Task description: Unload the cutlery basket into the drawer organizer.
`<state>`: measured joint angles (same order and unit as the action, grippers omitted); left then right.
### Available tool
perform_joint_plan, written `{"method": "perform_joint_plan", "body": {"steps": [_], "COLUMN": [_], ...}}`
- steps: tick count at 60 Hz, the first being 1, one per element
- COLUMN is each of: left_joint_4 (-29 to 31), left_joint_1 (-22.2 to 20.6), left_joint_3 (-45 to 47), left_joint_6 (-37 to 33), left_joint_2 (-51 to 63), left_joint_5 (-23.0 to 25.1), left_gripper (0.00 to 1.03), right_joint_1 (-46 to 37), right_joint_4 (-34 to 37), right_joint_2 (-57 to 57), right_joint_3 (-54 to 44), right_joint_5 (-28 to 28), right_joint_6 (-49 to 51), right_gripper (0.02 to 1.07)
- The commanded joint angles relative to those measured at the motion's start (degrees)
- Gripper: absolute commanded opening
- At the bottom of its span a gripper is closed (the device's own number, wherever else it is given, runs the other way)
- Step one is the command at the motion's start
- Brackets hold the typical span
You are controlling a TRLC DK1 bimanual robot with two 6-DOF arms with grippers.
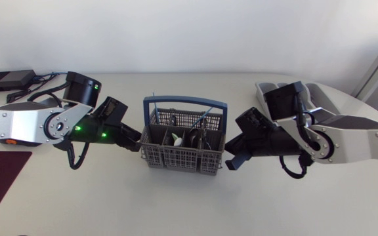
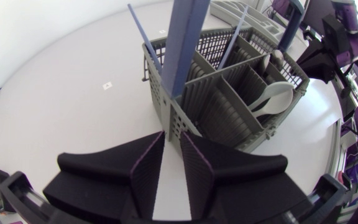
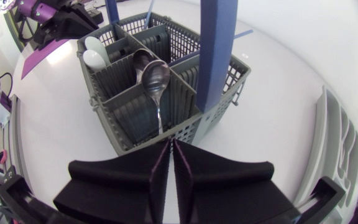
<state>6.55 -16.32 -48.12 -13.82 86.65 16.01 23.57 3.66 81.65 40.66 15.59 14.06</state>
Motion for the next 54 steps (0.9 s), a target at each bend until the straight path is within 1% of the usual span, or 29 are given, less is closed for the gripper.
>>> {"method": "perform_joint_plan", "body": {"steps": [1, 8, 16, 31, 37, 40, 42, 44, 50, 51, 54], "left_joint_4": [0.2, 0.5, 0.5, 0.6, 0.7, 1.2, 1.7, 2.0, 5.0, 5.2, 5.8], "left_joint_1": [-0.2, -0.2, -0.5, -1.2, -0.9, -0.6, -0.3, 0.0, 0.3, 0.2, -0.3], "left_joint_3": [2.6, 4.1, 5.1, 4.8, 5.1, 5.4, 5.7, 5.7, 5.1, 5.1, 5.1], "left_joint_6": [-2.0, -2.4, -2.5, -2.5, -2.8, -3.4, -4.3, -4.5, -4.8, -4.9, -5.9], "left_joint_2": [-1.9, -4.0, -5.4, -5.8, -6.9, -8.2, -9.4, -10.5, -15.1, -15.9, -18.2], "left_joint_5": [1.7, 2.2, 2.2, 2.1, 2.0, 1.8, 1.7, 1.6, 1.0, 0.9, 0.0], "left_gripper": [0.23, 0.23, 0.23, 0.23, 0.24, 0.27, 0.29, 0.31, 0.45, 0.47, 0.52], "right_joint_1": [0.7, 0.8, 0.8, 0.9, 0.9, 0.7, 0.4, 0.0, -1.7, -1.9, -2.5], "right_joint_4": [-1.6, -2.5, -2.6, -4.0, -4.0, -4.0, -4.0, -4.0, -3.3, -3.0, -2.1], "right_joint_2": [2.4, 4.5, 6.2, 7.5, 4.9, 3.3, 1.8, 0.0, -5.2, -6.1, -8.4], "right_joint_3": [3.6, 5.7, 7.3, 7.2, 5.1, 3.8, 2.7, 1.5, -1.5, -1.9, -3.0], "right_joint_5": [-0.5, -2.0, -2.2, -3.4, -6.0, -8.2, -9.4, -9.9, -10.1, -10.1, -10.1], "right_joint_6": [-2.1, -2.7, -2.7, -2.7, -2.5, -1.7, -1.1, -0.6, 0.3, 0.5, 1.3], "right_gripper": [0.13, 0.13, 0.13, 0.13, 0.14, 0.16, 0.19, 0.28, 0.63, 0.68, 0.78]}}
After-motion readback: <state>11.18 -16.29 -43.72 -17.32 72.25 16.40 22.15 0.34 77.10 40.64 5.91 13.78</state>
